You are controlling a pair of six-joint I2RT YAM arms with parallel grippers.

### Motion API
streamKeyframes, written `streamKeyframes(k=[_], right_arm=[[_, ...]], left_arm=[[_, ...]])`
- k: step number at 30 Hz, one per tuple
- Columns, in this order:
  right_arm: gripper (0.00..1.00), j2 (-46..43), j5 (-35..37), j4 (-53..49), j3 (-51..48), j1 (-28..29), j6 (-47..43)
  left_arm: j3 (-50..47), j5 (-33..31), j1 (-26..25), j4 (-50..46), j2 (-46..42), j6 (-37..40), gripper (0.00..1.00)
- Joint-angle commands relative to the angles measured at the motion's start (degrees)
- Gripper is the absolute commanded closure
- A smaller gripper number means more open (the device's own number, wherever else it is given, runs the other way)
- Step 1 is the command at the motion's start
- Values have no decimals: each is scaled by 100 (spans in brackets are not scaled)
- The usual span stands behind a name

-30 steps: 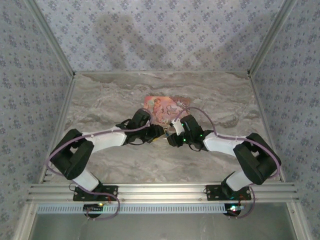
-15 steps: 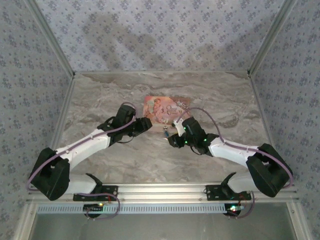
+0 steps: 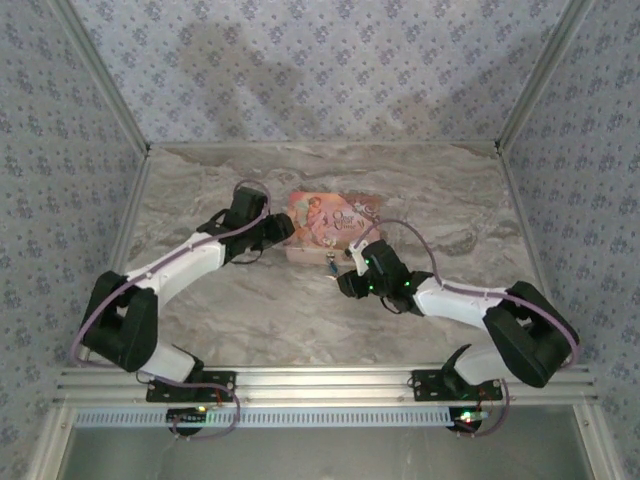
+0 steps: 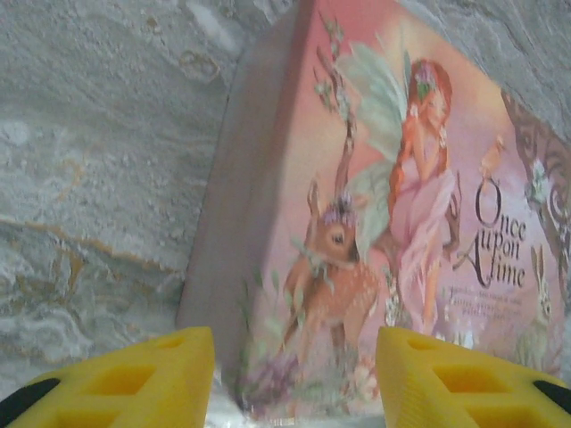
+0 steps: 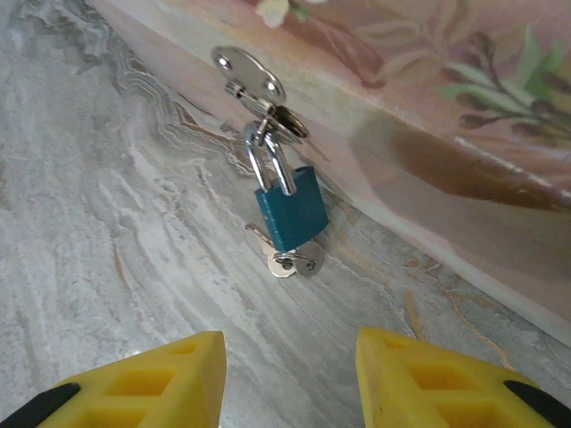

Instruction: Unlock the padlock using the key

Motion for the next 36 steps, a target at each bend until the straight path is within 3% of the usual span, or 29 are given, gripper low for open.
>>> streamKeyframes(k=[1,12,25,28,36], right_arm=[[55,291,215,179,229,89,87],[54,1079,535,492,650,155,191],[55,1546,686,591,718,269,245],[59,1606,695,604,693,269,237],[81,1546,621,476,539,278,40]], left_arm=[[349,5,61,-159,266,263,50],[593,264,96,-124,775,284,57],[604,358,96,-98,815,213,58],[604,358,96,-97,815,211,58],[578,333,105,-100,824,237,58]])
